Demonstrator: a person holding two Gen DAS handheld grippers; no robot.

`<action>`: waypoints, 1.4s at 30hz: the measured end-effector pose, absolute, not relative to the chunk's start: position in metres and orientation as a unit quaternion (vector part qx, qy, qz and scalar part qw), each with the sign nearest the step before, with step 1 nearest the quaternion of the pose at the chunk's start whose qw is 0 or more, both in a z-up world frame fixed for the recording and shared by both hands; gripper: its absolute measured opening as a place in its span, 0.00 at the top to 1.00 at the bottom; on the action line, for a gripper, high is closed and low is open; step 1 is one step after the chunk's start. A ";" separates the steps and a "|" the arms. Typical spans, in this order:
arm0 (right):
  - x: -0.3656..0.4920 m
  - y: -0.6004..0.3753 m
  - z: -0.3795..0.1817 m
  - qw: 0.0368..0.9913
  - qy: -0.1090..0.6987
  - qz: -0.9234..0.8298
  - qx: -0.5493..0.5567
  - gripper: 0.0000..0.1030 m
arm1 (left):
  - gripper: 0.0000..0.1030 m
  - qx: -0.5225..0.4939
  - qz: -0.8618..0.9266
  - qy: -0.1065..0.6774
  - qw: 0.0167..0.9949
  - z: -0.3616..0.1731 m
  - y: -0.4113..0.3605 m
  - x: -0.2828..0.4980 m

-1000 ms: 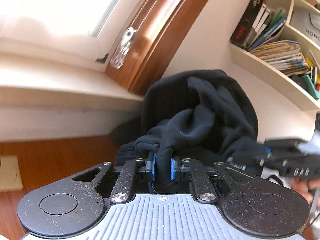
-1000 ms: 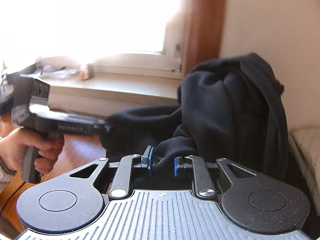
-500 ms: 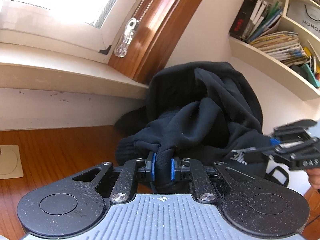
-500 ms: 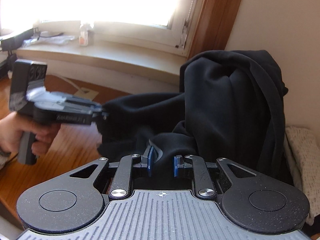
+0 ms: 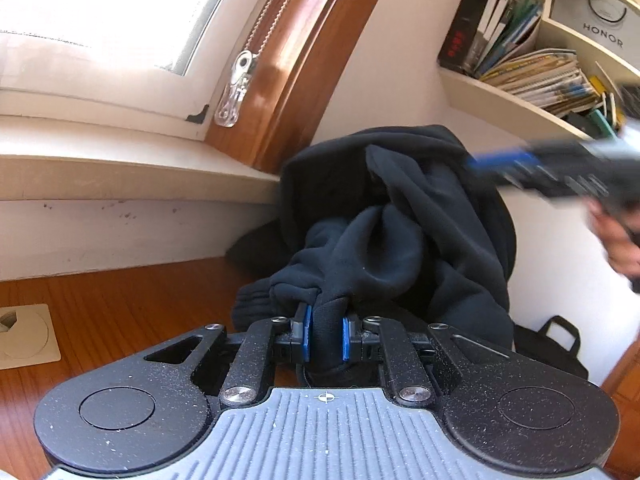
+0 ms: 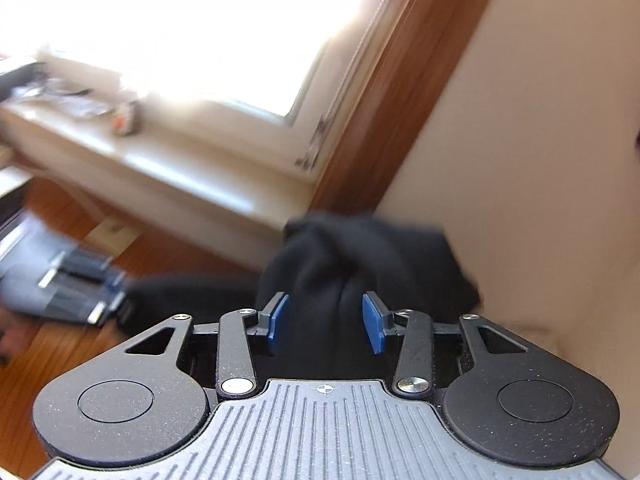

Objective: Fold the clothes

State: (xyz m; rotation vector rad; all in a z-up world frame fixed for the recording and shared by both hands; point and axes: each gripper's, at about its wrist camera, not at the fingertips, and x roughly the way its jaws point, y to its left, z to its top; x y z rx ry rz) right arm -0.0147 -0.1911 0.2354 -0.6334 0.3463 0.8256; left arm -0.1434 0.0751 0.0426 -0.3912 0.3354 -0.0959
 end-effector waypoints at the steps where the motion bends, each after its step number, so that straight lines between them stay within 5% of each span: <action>1: -0.008 -0.177 0.235 0.853 0.164 0.389 -0.307 0.60 | 0.86 -0.193 -0.047 0.166 0.966 0.043 0.075 -0.143; 7: 0.016 -0.113 0.212 0.840 0.155 0.355 -0.380 0.58 | 0.86 -0.173 -0.055 0.173 0.968 0.042 0.067 -0.142; 32: 0.043 -0.102 0.215 0.845 0.166 0.328 -0.388 0.54 | 0.85 -0.161 -0.052 0.184 0.968 0.037 0.062 -0.136; 33: 0.049 -0.100 0.212 0.847 0.172 0.322 -0.387 0.55 | 0.85 -0.160 -0.052 0.184 0.969 0.037 0.062 -0.136; 36: 0.057 -0.100 0.213 0.852 0.169 0.308 -0.388 0.87 | 0.85 -0.159 -0.052 0.177 0.970 0.038 0.062 -0.138; 42: 0.060 -0.139 0.249 0.884 0.121 0.247 -0.378 0.91 | 0.86 -0.174 -0.053 0.143 0.973 0.050 0.064 -0.146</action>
